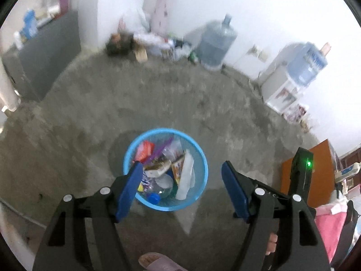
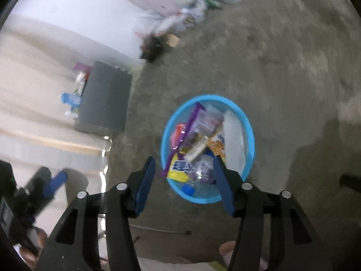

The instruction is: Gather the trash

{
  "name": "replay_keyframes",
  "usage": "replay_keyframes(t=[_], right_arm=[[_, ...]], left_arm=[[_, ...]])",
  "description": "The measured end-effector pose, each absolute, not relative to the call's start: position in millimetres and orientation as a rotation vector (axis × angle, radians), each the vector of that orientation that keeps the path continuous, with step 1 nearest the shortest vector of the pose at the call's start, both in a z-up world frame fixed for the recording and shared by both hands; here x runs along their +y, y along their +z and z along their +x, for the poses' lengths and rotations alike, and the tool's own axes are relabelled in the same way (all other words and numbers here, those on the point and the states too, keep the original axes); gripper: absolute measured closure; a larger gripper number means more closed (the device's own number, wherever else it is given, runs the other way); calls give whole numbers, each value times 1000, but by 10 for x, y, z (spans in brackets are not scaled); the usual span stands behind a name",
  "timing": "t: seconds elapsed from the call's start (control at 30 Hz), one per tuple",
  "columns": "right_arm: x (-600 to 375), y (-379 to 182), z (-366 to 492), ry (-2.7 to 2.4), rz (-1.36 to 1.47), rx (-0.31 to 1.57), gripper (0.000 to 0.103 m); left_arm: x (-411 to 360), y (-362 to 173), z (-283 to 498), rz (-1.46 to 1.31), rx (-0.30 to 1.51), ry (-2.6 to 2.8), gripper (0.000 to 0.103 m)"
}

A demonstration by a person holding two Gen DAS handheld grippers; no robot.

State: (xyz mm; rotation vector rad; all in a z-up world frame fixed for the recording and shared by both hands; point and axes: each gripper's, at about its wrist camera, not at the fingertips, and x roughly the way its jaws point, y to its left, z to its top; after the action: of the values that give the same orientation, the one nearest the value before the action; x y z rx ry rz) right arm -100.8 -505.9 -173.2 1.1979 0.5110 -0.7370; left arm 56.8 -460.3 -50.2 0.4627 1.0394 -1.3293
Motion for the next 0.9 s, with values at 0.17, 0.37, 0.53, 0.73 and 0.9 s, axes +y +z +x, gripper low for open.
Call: replay_keyframes(t=[0.17, 0.37, 0.53, 0.73, 0.9], right_arm=[[-4588, -1005, -814, -703, 887, 523, 24], [-3835, -245, -465, -635, 532, 512, 8], [-3151, 72, -210, -514, 345, 496, 8], [-2399, 63, 108, -374, 231, 594, 8], [-1902, 126, 250, -307, 157, 618, 8]], left_arm=[[-3618, 94, 734, 309, 914, -1247, 26], [-2369, 476, 908, 181, 774, -966, 10], [-1276, 647, 907, 89, 665, -673, 6], [-385, 572, 698, 32, 661, -332, 6], [43, 465, 438, 49, 664, -205, 6]])
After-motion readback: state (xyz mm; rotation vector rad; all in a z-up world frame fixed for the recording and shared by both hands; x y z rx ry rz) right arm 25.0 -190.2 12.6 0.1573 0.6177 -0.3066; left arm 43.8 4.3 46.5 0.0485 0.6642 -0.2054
